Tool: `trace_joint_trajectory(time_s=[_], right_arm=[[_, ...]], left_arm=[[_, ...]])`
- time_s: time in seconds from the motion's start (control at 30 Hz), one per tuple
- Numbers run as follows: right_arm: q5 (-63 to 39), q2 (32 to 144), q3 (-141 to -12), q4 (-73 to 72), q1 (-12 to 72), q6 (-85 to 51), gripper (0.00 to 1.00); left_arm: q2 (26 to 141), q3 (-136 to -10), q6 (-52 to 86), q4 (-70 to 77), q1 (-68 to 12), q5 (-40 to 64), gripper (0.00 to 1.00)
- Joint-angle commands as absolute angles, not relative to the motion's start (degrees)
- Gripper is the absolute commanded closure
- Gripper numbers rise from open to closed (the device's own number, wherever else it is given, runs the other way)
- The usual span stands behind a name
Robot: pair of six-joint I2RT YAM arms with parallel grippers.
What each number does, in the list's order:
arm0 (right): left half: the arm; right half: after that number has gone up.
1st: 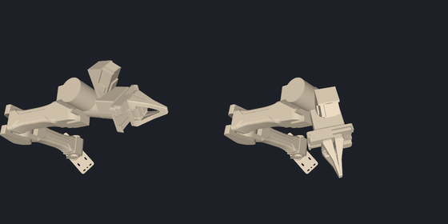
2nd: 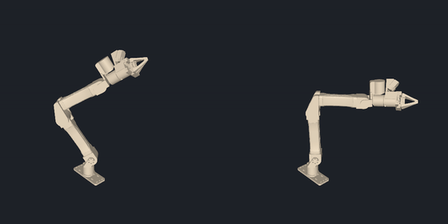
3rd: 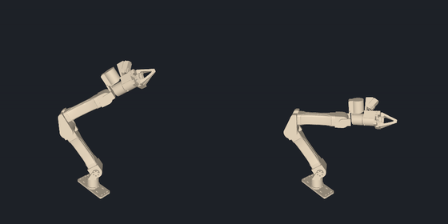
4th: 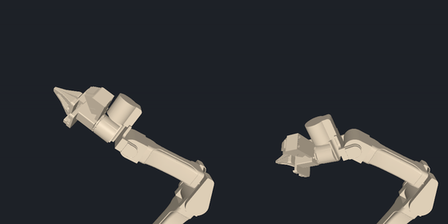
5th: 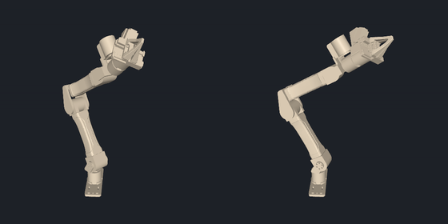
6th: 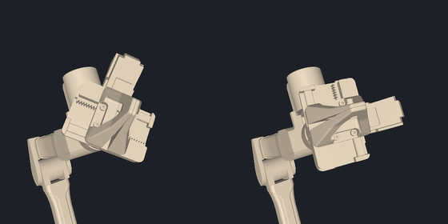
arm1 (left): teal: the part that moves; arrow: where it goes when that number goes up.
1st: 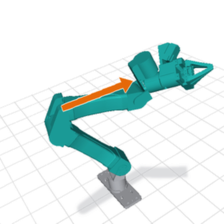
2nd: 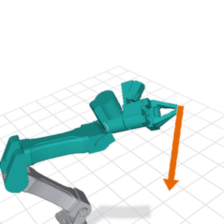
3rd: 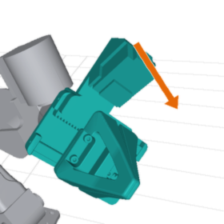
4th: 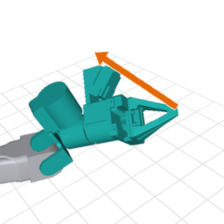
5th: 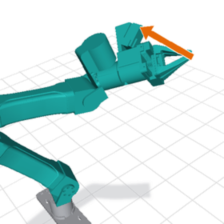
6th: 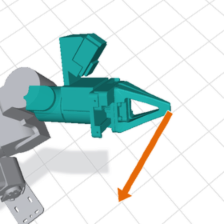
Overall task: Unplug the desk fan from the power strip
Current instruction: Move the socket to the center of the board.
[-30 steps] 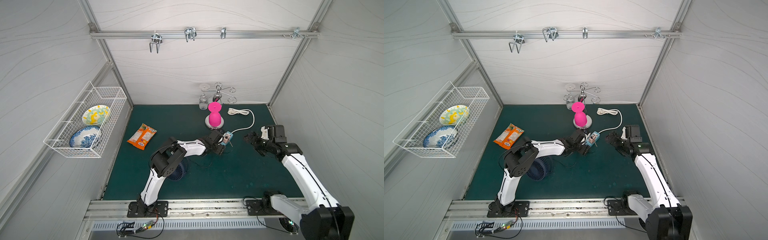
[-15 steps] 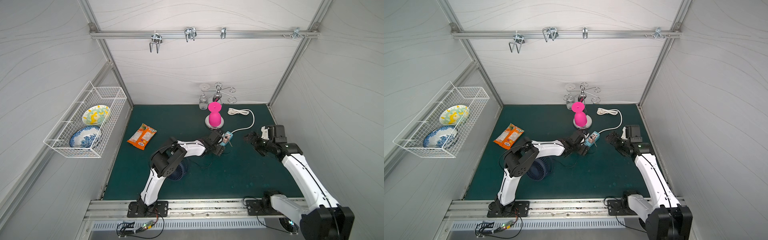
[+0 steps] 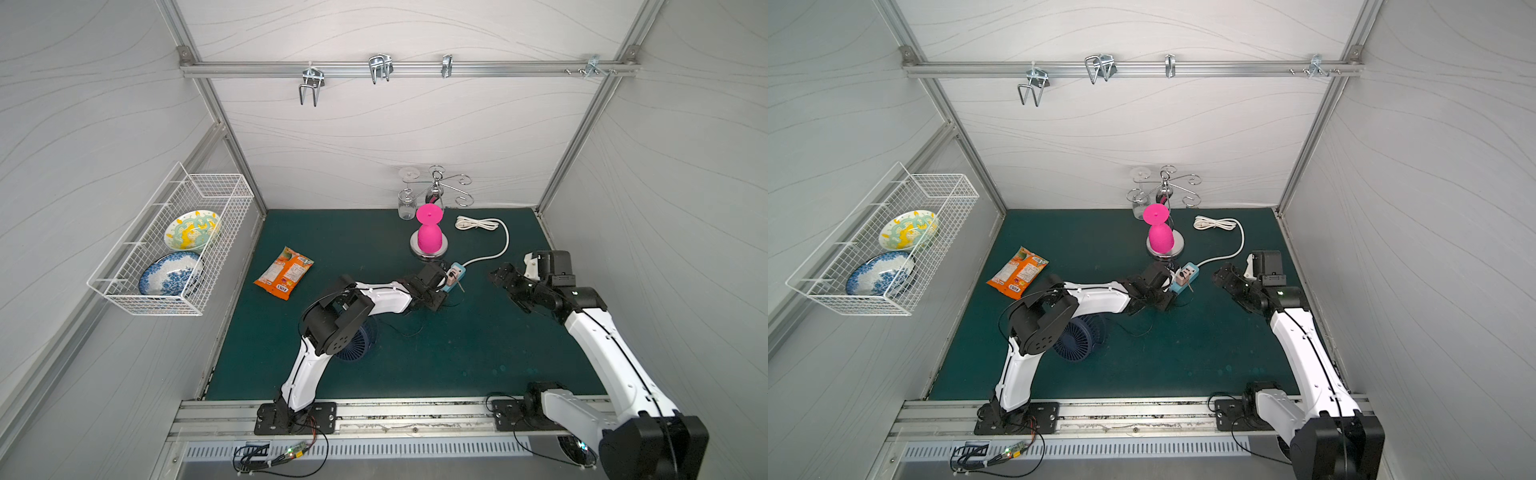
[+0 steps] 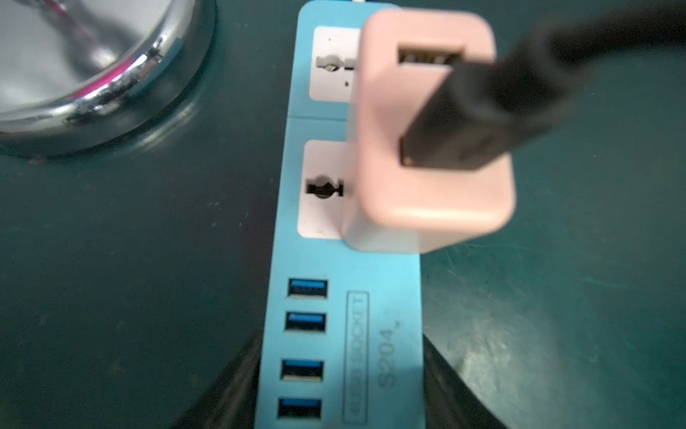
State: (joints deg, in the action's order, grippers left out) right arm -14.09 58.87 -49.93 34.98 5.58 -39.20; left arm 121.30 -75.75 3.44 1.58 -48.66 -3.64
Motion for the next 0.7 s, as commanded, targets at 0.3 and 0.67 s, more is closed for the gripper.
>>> trace_joint_trajectory(time_s=[0.3, 0.67], right_arm=[[-14.2, 57.2, -48.2, 35.3, 5.3, -39.5, 0.05], [-14.3, 58.2, -47.5, 35.8, 5.2, -39.4, 0.06]], left_arm=[[118.1, -71.4, 3.2, 3.1, -49.2, -5.1, 0.53], [111.2, -61.3, 5.0, 7.3, -51.7, -7.7, 0.53]])
